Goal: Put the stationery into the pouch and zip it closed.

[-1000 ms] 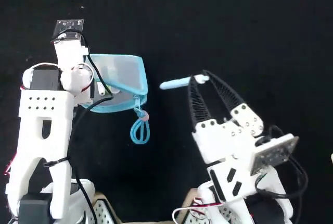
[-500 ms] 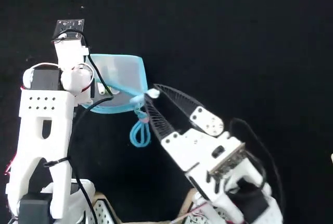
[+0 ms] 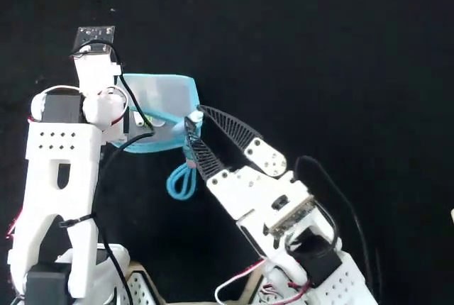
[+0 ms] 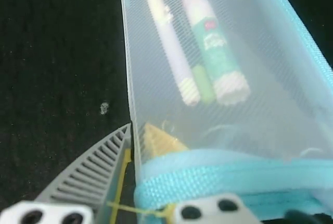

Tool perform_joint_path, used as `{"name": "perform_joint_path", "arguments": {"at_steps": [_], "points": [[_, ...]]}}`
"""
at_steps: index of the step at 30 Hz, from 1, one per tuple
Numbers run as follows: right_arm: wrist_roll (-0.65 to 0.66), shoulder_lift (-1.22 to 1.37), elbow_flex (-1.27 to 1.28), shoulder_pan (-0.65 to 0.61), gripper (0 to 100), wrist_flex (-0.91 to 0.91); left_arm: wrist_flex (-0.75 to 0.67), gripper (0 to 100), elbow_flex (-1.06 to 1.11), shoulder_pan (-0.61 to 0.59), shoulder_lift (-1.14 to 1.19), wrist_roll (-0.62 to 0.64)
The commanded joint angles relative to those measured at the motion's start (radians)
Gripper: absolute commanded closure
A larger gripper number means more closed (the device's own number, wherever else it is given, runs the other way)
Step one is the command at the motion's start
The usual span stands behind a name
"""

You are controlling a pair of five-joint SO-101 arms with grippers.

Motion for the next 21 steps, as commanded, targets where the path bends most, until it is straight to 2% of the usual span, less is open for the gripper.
{"name": "perform_joint_path", "arguments": {"at_steps": [1, 10, 16, 21], "points": [[0.008, 0.001, -0.065, -0.040, 98.7, 0.051, 0.012, 97, -0.047, 0.012, -0.005, -0.002], [0.015, 0.001, 0.091, -0.068, 98.7, 0.046, 0.006, 97, -0.022, 0.016, -0.014, -0.003], [0.133, 0.001, 0.145, -0.069, 98.7, 0.046, 0.006, 97, -0.022, 0.016, -0.015, -0.002], [0.112, 0.001, 0.140, -0.089, 98.7, 0.043, 0.006, 97, -0.024, 0.016, -0.015, -0.002]]}}
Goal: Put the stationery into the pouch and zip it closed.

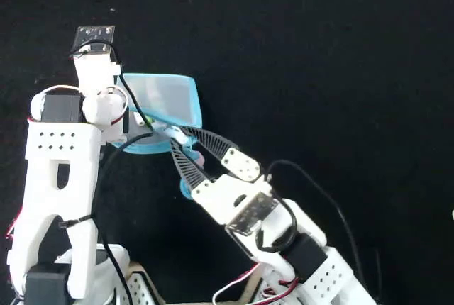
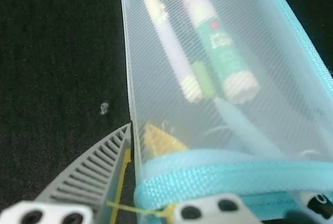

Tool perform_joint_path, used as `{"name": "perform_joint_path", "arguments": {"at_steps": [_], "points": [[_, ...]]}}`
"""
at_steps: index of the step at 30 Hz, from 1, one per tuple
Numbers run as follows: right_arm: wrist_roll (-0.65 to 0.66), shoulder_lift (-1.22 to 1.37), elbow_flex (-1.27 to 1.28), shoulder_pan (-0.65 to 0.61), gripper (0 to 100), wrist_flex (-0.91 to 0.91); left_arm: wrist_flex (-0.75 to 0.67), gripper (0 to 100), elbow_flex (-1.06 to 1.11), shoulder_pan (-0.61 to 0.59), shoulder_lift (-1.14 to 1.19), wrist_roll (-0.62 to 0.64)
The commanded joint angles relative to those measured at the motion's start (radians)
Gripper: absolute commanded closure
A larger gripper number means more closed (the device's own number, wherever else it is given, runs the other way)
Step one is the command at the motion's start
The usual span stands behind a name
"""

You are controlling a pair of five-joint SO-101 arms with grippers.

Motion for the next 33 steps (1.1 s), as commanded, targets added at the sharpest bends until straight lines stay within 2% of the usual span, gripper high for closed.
{"name": "perform_joint_path", "arguments": {"at_steps": [1, 7, 13, 18, 22, 26, 33], "points": [[-0.015, 0.001, -0.022, -0.035, 98.7, 0.002, 0.006, 97, -0.024, 0.016, -0.015, -0.002], [-0.080, 0.004, -0.142, -0.044, 98.7, 0.005, 0.006, 97, -0.022, 0.016, -0.015, -0.002], [-0.080, 0.004, -0.012, -0.044, 98.7, 0.002, 0.006, 97, -0.022, 0.016, -0.015, -0.002], [-0.083, 0.002, 0.064, -0.046, 98.7, -0.121, 0.006, 97, -0.022, 0.016, -0.015, -0.002], [-0.084, 0.002, 0.065, -0.048, 98.7, -0.130, 0.006, 97, -0.022, 0.016, -0.015, -0.002], [-0.084, 0.010, 0.074, -0.104, 98.7, -0.129, 0.006, 97, -0.022, 0.018, -0.015, -0.003], [-0.077, 0.240, 0.027, -0.137, 98.7, -0.138, 0.008, 97, -0.022, 0.018, -0.015, -0.003]]}}
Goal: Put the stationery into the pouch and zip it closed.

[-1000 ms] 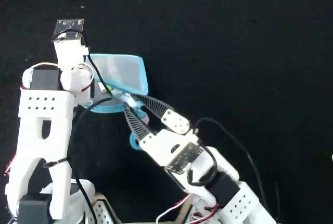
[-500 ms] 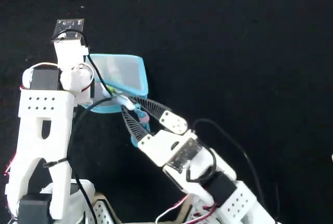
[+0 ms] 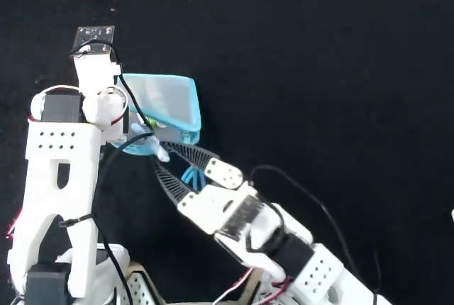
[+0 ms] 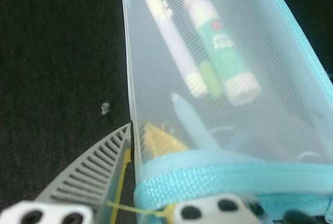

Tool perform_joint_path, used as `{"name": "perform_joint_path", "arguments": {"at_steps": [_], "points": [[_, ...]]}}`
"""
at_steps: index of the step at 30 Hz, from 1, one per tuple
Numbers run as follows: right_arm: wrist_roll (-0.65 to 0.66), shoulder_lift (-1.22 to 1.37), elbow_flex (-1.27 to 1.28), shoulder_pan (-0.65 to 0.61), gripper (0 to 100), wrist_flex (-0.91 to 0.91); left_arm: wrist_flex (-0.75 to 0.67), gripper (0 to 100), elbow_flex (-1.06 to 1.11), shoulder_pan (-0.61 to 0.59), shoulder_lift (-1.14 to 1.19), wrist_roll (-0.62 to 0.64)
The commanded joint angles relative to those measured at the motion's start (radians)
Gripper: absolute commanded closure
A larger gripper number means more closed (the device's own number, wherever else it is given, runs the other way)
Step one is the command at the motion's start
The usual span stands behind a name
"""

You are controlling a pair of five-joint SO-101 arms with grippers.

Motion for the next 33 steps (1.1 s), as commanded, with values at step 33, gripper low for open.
{"name": "perform_joint_path", "arguments": {"at_steps": [33], "points": [[-0.011, 0.266, -0.627, 0.229, 82.8, 0.868, 0.012, 97, -0.021, 0.010, -0.012, -0.002]]}}
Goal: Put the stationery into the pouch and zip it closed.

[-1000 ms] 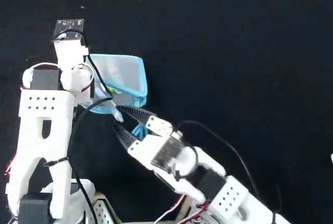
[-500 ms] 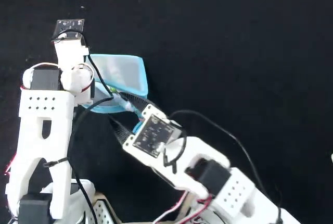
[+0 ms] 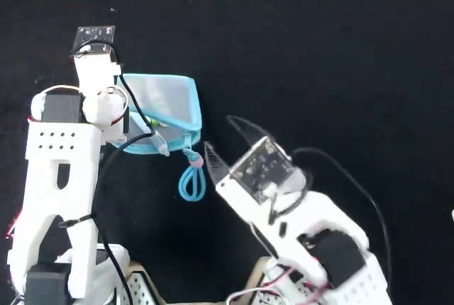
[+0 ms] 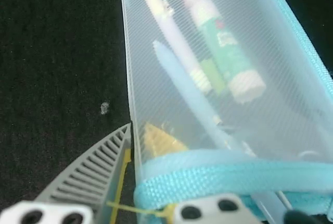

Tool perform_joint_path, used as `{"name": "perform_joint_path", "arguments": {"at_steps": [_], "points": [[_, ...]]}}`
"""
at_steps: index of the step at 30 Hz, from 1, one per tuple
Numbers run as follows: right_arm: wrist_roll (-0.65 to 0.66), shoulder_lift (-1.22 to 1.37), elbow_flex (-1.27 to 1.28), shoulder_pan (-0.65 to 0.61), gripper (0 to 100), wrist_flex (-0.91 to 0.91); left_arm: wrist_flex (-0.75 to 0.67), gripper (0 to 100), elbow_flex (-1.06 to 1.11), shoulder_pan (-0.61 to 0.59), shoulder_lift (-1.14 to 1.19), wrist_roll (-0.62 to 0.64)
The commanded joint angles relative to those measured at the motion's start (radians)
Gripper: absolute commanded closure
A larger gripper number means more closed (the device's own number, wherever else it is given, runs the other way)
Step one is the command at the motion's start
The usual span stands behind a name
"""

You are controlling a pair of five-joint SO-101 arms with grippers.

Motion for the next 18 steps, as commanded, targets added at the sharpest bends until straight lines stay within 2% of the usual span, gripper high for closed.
{"name": "perform_joint_path", "arguments": {"at_steps": [1, 6, 11, 18], "points": [[-0.008, 0.111, -0.016, -0.061, 82.8, 0.003, 0.012, 97, -0.021, 0.010, -0.012, -0.002], [-0.002, 0.185, -0.018, -0.222, 82.9, -0.041, 0.012, 97, -0.021, 0.010, -0.015, -0.003], [-0.006, 0.243, 0.047, -0.235, 82.9, -0.172, 0.012, 97, -0.012, 0.010, -0.015, -0.005], [-0.006, 0.311, 0.048, -0.236, 83.0, -0.261, 0.012, 97, -0.012, 0.010, -0.015, -0.005]]}}
